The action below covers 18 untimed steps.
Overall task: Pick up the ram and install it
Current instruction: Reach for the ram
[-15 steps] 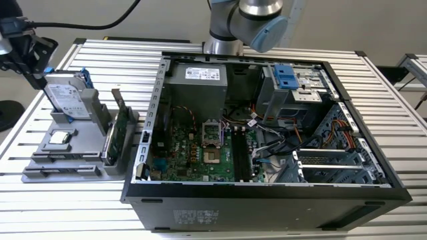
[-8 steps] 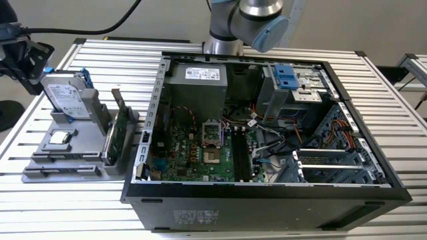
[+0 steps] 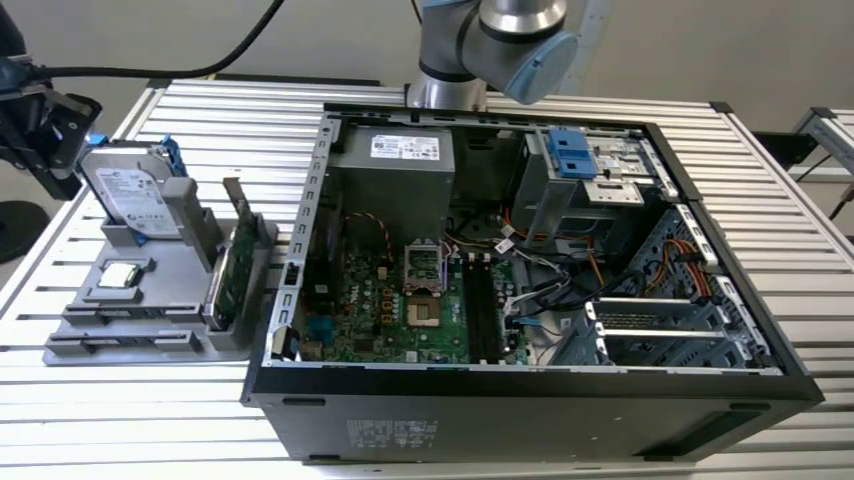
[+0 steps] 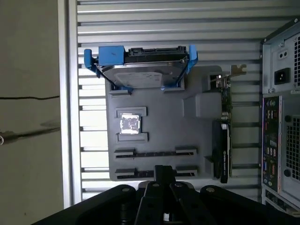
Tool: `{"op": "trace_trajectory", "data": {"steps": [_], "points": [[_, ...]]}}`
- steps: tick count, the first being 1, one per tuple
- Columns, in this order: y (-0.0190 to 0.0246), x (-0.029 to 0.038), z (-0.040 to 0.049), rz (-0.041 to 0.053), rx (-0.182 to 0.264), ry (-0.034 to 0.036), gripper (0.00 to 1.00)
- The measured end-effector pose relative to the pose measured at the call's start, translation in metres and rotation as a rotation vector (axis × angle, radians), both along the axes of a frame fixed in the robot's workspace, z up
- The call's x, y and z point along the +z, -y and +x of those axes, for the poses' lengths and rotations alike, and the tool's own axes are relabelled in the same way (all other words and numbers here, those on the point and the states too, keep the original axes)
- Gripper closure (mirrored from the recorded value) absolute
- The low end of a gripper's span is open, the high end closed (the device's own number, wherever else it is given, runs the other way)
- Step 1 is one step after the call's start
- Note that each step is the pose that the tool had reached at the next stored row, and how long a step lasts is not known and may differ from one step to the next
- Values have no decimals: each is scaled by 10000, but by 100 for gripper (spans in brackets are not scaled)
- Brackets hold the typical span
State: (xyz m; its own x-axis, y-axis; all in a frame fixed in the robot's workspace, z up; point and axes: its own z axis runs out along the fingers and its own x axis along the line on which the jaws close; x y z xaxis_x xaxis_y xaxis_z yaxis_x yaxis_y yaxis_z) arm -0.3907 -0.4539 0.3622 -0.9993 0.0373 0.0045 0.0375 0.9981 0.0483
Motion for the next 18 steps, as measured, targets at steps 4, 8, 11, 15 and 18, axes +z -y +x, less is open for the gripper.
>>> {"op": "trace_trajectory", "data": {"steps": [4,8,11,15,18], "points": [[33,-1,0,-1,0,-1,100],[60,-2,0,0,0,0,100],[70,-2,0,-1,-1,-1,100],[79,-3,0,0,0,0,100],[79,-3,0,0,0,0,100]]}}
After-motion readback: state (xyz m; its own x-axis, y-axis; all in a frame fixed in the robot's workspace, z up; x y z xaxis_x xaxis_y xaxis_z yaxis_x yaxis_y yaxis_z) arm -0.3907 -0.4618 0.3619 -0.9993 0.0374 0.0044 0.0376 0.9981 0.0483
